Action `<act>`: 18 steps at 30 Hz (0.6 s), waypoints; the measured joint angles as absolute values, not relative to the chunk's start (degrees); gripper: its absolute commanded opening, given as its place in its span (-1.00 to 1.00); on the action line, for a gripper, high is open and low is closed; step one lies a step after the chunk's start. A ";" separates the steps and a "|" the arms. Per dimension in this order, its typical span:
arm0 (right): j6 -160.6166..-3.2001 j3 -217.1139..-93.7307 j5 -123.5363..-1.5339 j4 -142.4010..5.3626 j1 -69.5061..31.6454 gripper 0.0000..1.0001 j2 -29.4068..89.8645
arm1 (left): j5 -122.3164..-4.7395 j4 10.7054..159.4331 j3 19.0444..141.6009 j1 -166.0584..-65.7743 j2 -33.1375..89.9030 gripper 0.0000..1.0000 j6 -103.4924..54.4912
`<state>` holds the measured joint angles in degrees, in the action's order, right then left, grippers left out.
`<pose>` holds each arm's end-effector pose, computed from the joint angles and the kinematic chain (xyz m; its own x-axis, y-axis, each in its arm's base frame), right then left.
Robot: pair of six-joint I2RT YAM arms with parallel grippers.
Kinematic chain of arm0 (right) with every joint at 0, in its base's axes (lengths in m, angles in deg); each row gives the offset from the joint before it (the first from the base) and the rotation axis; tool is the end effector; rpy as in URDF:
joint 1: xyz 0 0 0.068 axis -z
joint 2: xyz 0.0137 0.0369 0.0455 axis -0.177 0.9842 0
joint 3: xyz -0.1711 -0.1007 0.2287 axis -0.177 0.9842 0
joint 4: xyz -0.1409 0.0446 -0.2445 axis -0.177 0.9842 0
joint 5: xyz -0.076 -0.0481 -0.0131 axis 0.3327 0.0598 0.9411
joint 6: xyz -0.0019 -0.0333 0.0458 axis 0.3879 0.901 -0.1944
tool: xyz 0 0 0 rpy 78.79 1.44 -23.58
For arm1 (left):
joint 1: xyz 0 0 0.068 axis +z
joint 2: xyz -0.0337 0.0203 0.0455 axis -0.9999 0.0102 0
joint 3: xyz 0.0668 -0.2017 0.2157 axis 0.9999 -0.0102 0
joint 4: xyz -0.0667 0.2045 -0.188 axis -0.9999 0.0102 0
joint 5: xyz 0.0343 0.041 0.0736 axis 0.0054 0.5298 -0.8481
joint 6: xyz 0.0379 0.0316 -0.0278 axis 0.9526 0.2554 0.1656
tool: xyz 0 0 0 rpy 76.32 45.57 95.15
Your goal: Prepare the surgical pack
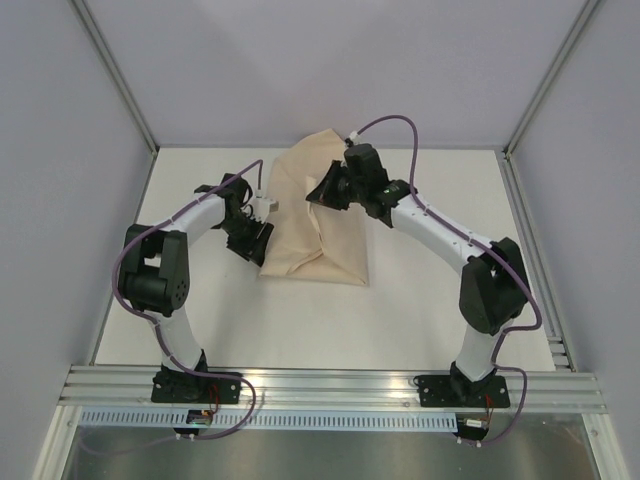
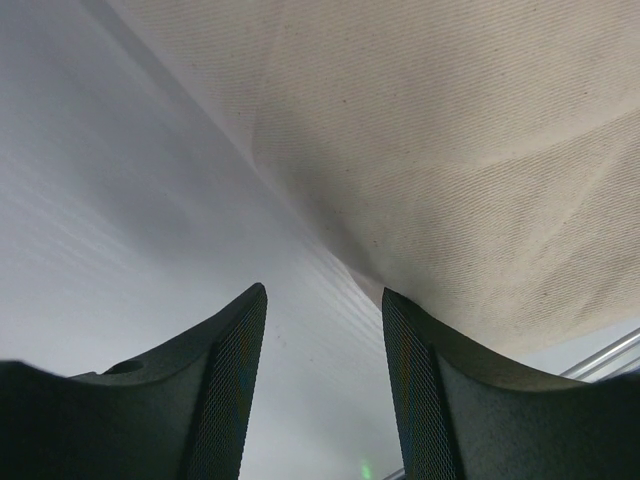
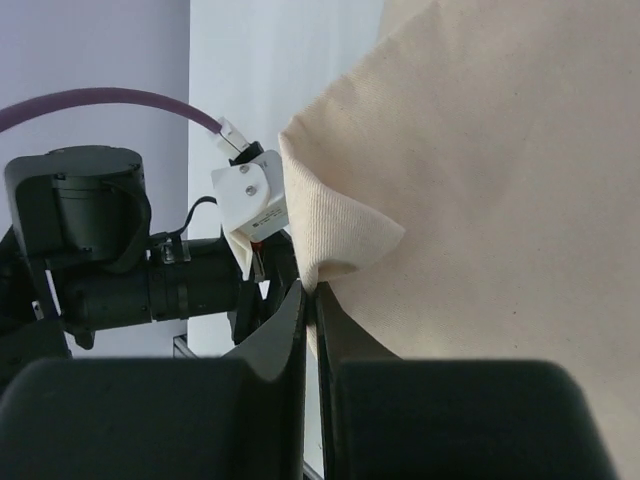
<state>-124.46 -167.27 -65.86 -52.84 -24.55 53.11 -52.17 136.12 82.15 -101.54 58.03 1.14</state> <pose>0.3759 0.2699 0.3194 -0.8139 0.3422 -0.4696 -0.1125 0.7000 0.7052 0.3674 -0.0925 0.2003 -0.8721 0.4214 -0.2486 0.4811 0.8312 -0.2786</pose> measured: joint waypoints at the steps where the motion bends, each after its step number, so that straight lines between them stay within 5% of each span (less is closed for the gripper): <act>1: -125.22 -167.27 -65.75 -53.34 -24.94 -0.99 53.83 | -52.17 136.14 82.28 -101.65 58.08 0.18 1.14; 16: -137.92 -172.23 -64.17 -63.55 -28.65 -0.99 70.42 | -52.13 136.03 82.85 -102.00 58.78 0.18 1.12; 18: -139.06 -172.23 -63.71 -64.25 -29.20 -0.75 72.19 | -51.98 136.06 82.85 -102.02 58.78 0.19 1.12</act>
